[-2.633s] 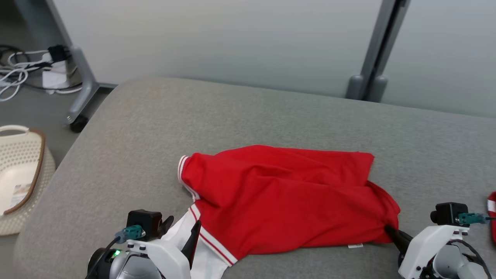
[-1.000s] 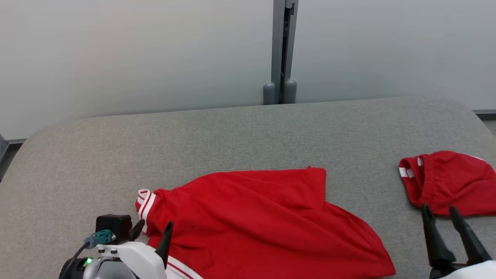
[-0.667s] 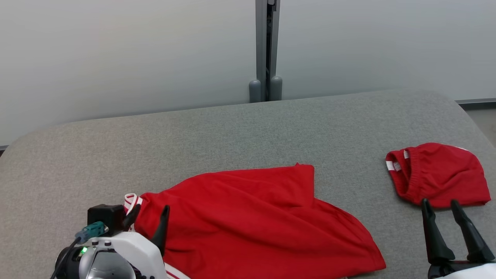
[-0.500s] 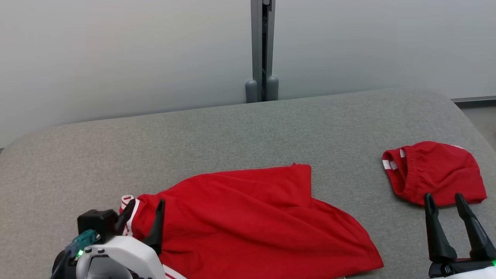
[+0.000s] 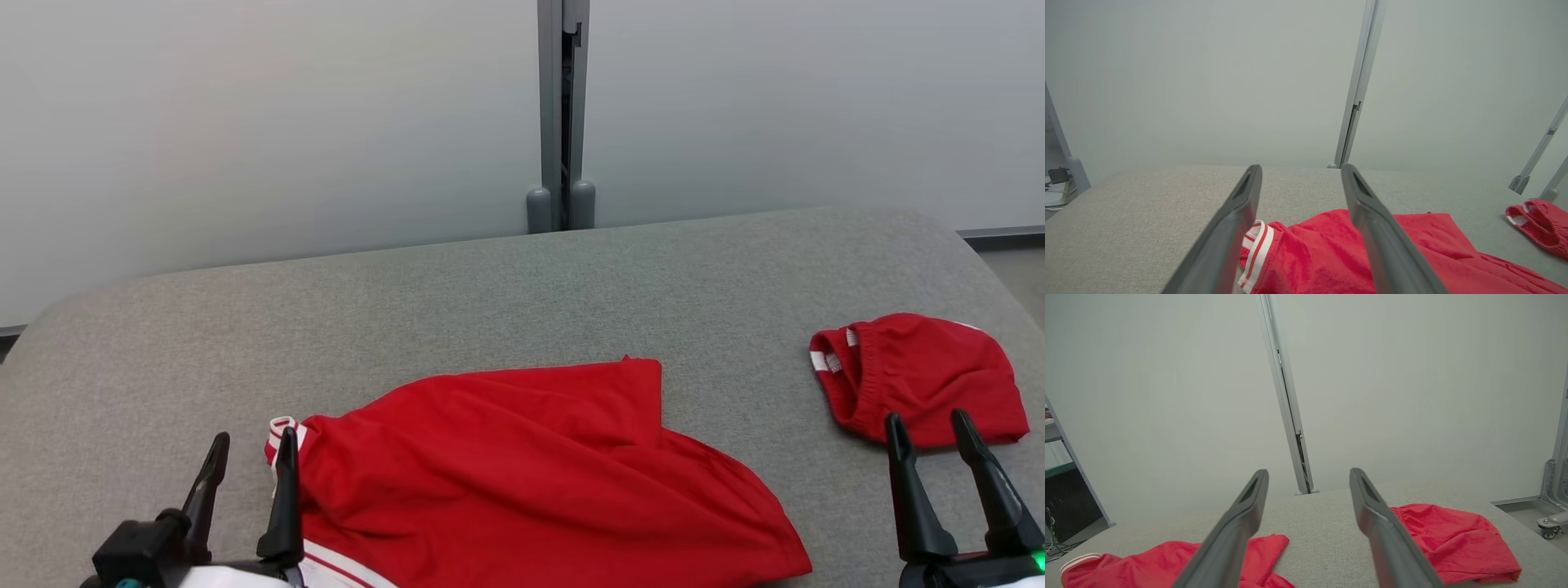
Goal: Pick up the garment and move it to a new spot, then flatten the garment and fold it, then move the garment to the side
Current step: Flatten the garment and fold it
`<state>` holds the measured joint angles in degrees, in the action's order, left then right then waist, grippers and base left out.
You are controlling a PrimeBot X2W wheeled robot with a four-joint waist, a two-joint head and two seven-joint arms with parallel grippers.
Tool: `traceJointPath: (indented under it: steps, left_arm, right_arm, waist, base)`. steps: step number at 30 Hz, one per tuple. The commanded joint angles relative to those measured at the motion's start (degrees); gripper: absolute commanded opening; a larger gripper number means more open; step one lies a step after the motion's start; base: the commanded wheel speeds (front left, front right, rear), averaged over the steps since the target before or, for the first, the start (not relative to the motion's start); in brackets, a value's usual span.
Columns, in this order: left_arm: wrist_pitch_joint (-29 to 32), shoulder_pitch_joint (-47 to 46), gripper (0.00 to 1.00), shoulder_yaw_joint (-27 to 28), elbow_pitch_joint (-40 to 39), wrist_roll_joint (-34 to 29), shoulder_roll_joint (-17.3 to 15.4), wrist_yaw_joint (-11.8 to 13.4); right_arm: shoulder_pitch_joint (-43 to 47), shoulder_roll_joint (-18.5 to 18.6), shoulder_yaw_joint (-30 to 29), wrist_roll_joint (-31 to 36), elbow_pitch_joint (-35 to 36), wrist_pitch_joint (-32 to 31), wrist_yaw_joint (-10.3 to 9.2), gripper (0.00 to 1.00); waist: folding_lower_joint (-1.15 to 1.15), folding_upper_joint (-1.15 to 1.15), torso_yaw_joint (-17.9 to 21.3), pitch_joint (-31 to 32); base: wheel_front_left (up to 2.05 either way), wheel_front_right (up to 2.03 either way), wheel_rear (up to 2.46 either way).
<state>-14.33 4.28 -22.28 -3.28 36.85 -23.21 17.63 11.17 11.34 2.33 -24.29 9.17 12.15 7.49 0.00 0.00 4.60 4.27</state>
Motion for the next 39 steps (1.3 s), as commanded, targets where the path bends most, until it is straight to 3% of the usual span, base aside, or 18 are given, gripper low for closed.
traceJointPath:
  steps: [1, 16, 25, 39]
  left_arm:
    - [-0.51, 1.06, 1.00, 0.87, -0.59, -0.71, 0.37, -0.48]
    - [-0.90, 5.49, 1.00, 6.43, 1.93, -7.59, 5.59, -7.20]
    - [-0.90, 4.89, 1.00, 7.51, 3.73, -9.22, 7.14, -8.97]
    - [-0.91, 3.99, 1.00, 8.12, 4.83, -9.48, 7.74, -9.61]
  right_arm:
    - [0.66, 0.50, -0.08, -0.29, -0.12, 0.55, 0.04, 1.00]
    - [1.66, 0.51, 0.70, -1.26, -4.12, 0.81, 0.03, 1.00]
    - [0.57, 0.75, 0.87, -1.11, -4.40, 0.61, 0.03, 1.00]
    - [0.45, 0.81, 0.35, -1.31, -4.42, 0.46, 0.03, 1.00]
  waist:
    - [0.00, 0.00, -0.34, 0.32]
    - [0.00, 0.00, -1.79, 0.78]
    - [0.00, 0.00, -2.05, 0.70]
    - [0.00, 0.00, -1.85, 0.63]
  base:
    - [0.00, 0.00, 0.00]
    - [0.00, 0.00, 0.00]
    - [0.00, 0.00, 0.00]
    - [0.00, 0.00, 0.00]
